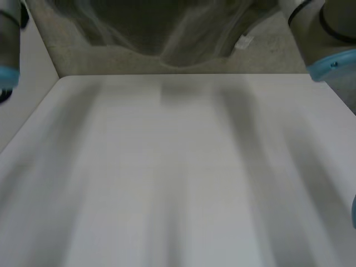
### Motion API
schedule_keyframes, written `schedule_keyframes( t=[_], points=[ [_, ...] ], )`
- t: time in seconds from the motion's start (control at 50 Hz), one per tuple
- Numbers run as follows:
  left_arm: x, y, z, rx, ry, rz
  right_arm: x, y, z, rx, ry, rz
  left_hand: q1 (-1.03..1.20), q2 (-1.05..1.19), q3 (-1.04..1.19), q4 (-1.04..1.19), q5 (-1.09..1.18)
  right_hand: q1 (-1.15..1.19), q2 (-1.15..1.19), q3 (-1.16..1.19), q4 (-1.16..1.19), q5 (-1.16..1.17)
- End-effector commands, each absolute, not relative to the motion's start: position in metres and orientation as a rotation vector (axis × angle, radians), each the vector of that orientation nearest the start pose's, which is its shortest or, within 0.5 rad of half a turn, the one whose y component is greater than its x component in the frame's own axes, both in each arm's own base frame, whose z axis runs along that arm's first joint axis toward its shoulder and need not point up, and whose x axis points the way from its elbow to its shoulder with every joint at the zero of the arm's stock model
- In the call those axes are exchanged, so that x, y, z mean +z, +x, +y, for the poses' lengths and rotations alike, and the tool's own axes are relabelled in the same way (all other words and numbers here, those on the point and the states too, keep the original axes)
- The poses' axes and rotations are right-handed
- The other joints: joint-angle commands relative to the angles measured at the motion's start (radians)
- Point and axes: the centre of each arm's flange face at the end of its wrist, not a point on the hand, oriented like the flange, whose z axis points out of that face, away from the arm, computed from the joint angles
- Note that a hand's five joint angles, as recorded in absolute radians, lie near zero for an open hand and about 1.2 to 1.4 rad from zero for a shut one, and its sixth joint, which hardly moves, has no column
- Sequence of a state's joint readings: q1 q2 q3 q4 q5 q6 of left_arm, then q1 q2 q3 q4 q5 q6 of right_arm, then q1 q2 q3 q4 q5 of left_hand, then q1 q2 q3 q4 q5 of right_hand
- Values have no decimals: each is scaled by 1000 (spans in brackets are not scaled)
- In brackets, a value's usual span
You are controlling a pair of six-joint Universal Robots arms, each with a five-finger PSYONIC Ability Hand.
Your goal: Fold the towel.
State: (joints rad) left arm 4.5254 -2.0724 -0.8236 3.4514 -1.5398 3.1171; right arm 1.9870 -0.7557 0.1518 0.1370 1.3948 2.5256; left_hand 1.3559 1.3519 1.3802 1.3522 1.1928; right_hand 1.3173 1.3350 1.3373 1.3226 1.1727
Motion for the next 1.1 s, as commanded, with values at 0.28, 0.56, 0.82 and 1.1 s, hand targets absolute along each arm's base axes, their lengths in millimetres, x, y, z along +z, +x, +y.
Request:
schedule_keyframes(
  t=[0.28,0.56,0.82,1.1],
  points=[
    [175,-195,-379,-2414,524,2262,160,332,-354,-1795,-1676,1954,40,44,16,44,29,79,61,59,74,49],
    [197,-158,-377,-2342,559,2116,159,317,-340,-1763,-1489,2119,40,44,16,44,29,-230,-248,-250,-235,-260],
    [197,-154,-372,-2368,429,2236,136,298,-342,-1735,-1442,2355,40,44,16,44,29,-528,-546,-548,-533,-558],
    [204,-156,-361,-2365,434,2244,185,280,-341,-1868,-1270,2327,40,44,16,44,29,79,61,59,74,49]
  ],
)
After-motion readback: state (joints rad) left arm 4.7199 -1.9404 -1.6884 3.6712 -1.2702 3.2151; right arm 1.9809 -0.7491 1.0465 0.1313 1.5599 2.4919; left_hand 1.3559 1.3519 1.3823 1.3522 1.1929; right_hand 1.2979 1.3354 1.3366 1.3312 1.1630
